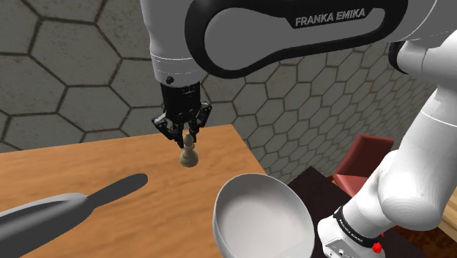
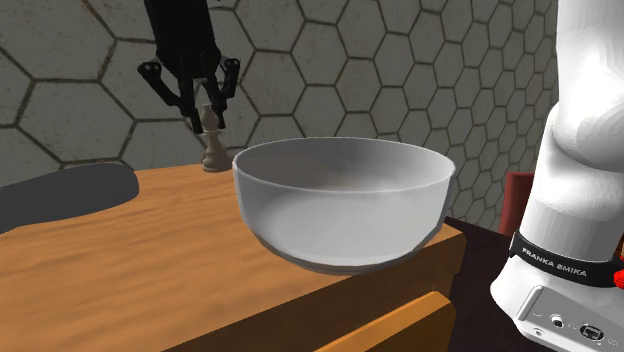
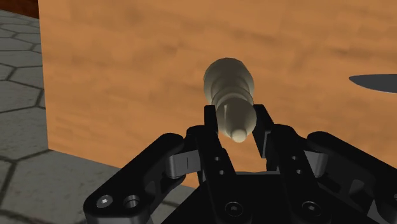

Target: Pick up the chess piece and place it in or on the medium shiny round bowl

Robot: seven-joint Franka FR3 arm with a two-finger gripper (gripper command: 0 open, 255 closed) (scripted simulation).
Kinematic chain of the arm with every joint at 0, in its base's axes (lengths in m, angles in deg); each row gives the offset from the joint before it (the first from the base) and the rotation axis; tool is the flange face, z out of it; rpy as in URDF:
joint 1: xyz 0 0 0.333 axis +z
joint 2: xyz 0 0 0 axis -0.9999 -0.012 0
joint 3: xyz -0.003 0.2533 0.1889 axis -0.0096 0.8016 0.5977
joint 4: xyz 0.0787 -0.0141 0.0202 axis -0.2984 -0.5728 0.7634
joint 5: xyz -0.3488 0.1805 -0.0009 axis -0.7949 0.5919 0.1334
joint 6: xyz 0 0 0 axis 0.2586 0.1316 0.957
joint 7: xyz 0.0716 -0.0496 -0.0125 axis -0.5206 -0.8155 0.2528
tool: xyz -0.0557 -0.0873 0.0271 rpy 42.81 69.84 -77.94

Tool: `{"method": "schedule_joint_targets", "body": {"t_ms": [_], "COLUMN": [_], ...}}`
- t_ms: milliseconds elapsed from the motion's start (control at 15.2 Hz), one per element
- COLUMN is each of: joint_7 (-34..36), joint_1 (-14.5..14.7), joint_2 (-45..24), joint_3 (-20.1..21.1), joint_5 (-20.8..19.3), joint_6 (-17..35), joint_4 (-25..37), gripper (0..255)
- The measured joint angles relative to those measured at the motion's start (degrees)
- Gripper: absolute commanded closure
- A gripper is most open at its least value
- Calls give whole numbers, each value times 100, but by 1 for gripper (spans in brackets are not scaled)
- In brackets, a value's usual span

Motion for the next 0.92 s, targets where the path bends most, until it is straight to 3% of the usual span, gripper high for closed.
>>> {"method": "schedule_joint_targets", "body": {"t_ms": [924], "joint_7": [-64], "joint_1": [85], "joint_2": [-49], "joint_3": [36], "joint_5": [-10], "joint_6": [-1097], "joint_4": [1141], "gripper": [255]}}
